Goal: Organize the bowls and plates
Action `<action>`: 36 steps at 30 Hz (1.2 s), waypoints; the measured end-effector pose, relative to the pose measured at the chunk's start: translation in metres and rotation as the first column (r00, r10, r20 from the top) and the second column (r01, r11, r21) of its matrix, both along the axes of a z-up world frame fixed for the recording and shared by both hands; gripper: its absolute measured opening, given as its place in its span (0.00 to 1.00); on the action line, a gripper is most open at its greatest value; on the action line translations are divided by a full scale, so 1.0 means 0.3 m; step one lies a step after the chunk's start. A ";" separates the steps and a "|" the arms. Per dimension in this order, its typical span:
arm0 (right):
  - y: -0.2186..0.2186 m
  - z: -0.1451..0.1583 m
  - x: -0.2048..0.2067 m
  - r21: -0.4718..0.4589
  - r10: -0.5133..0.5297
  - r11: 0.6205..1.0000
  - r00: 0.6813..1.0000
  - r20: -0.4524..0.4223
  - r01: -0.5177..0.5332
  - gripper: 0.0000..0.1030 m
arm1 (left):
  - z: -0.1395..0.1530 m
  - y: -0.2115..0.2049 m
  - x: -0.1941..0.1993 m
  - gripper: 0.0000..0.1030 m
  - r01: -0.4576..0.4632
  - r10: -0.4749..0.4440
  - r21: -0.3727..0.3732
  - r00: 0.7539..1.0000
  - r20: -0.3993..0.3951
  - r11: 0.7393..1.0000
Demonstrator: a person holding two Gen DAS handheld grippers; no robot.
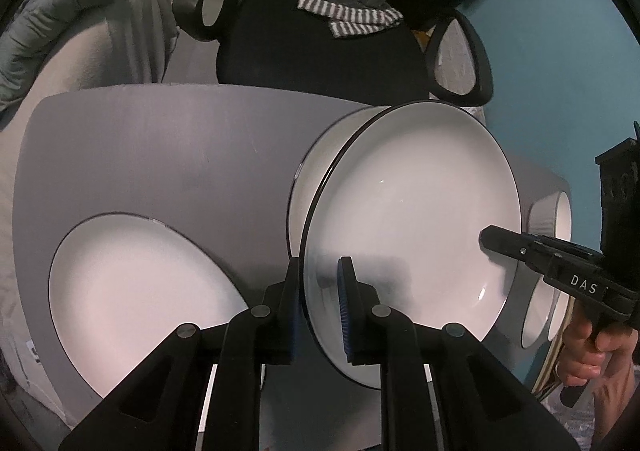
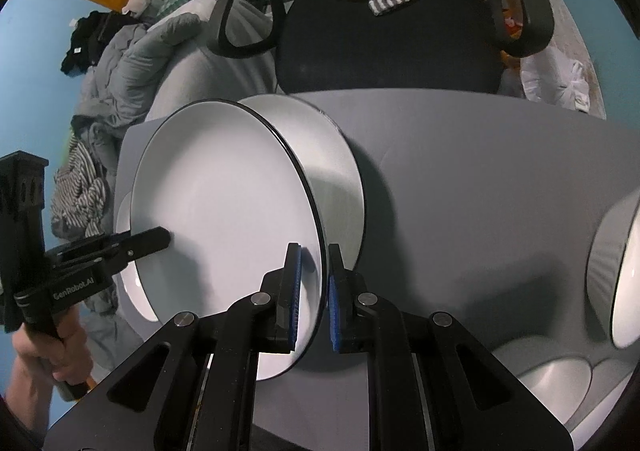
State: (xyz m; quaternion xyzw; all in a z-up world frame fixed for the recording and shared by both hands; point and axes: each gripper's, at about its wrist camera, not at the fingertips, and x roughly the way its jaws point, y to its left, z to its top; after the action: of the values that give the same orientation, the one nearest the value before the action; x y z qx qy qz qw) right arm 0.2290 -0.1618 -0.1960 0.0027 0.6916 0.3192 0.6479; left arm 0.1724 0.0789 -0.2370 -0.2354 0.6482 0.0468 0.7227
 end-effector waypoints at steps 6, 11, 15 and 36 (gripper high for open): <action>0.029 -0.035 0.048 -0.007 0.004 1.000 0.999 -0.038 -0.004 0.12 | -0.022 0.012 0.042 0.16 -0.008 0.009 0.014 1.000 -0.030 1.000; 0.049 -0.046 0.062 -0.023 0.018 1.000 0.999 -0.044 -0.019 0.12 | -0.045 0.012 0.052 0.17 -0.021 0.023 0.029 0.998 -0.060 0.999; 0.059 -0.054 0.063 -0.040 0.026 0.999 0.999 -0.048 -0.028 0.12 | -0.056 0.006 0.049 0.18 -0.026 0.029 0.041 0.997 -0.075 0.999; 0.091 -0.047 0.083 -0.135 0.051 0.989 0.998 -0.033 -0.055 0.18 | -0.085 -0.039 0.067 0.18 0.044 -0.034 0.092 0.993 -0.114 0.995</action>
State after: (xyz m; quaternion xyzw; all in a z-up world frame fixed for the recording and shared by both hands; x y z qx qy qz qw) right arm 0.2539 -0.1346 -0.2103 -0.0551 0.7209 0.2883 0.6278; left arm 0.1925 0.0672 -0.2625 -0.1853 0.6894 0.0764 0.6961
